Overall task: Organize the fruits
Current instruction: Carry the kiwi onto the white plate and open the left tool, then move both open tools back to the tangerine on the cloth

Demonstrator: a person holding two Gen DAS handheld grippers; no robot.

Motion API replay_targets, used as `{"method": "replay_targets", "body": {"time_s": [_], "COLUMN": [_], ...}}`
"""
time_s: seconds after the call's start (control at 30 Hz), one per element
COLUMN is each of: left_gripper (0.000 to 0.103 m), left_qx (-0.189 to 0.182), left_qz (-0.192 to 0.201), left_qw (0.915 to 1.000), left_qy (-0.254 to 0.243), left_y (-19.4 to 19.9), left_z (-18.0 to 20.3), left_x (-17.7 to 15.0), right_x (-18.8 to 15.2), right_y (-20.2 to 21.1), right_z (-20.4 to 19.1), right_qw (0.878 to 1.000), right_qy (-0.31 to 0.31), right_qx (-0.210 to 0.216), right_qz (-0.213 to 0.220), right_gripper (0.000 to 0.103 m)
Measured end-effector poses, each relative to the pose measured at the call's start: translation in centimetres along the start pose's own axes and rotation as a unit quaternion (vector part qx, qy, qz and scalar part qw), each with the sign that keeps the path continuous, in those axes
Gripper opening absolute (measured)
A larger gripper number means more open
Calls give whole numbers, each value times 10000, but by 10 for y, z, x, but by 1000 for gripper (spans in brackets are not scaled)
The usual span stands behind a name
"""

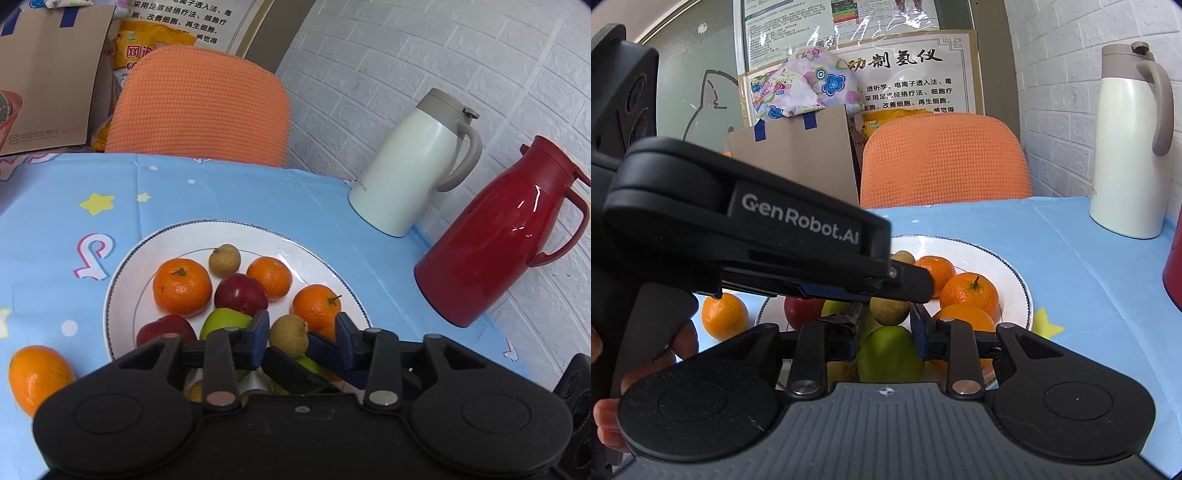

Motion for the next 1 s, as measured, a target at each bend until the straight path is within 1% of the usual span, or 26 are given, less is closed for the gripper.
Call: {"method": "replay_targets", "body": {"time_s": [0.03, 0.07, 0.13, 0.2, 0.23, 0.27, 0.43, 0.67, 0.77, 0.9, 1.0], "left_gripper": [98, 103, 103, 103, 103, 103, 103, 103, 103, 103, 103], "left_qx": [-50, -71, 48, 209, 256, 285, 417, 658, 845, 1141, 1479], "left_qz": [14, 48, 239, 533, 621, 660, 718, 751, 800, 841, 844], "left_qw": [10000, 10000, 9997, 9981, 9974, 9971, 9963, 9947, 9929, 9899, 9854], "left_qy": [15, 19, -88, -226, -261, -263, -222, -263, -244, -90, -8], "left_y": [2, 5, 14, 25, 30, 34, 47, 72, 87, 107, 122], "left_z": [2, 5, 8, 10, 11, 11, 9, 3, -7, -29, -49], "left_x": [0, 1, 4, 10, 12, 14, 16, 9, 6, 5, 4], "right_x": [0, 0, 0, 1, 1, 1, 1, 4, 2, -2, -6], "right_y": [1, 2, 6, 9, 11, 13, 22, 40, 48, 53, 55], "right_z": [-1, -2, -3, -4, -5, -7, -16, -21, -25, -37, -52], "right_qw": [10000, 10000, 9999, 9998, 9998, 9998, 9993, 9993, 9995, 9998, 9999], "right_qy": [11, 28, 54, 26, 13, 30, 237, 179, 110, 16, 24], "right_qx": [11, 39, 23, 32, 43, 49, -110, -183, -160, -51, 110], "right_qz": [10, 31, 114, 170, 185, 205, 264, 280, 260, 175, 114], "right_gripper": [58, 70, 79, 92, 96, 103, 103, 103, 103, 103, 103]}}
Point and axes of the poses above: each gripper's, at about its wrist camera, not at the fingertips, and y roughly against the way its jaws point, z to its right, x to its top, the point moved 8 cm from there along -y, roughly the way its jaws point, and after that the axes turned 9 degrees about z, right-handed, at the moved point
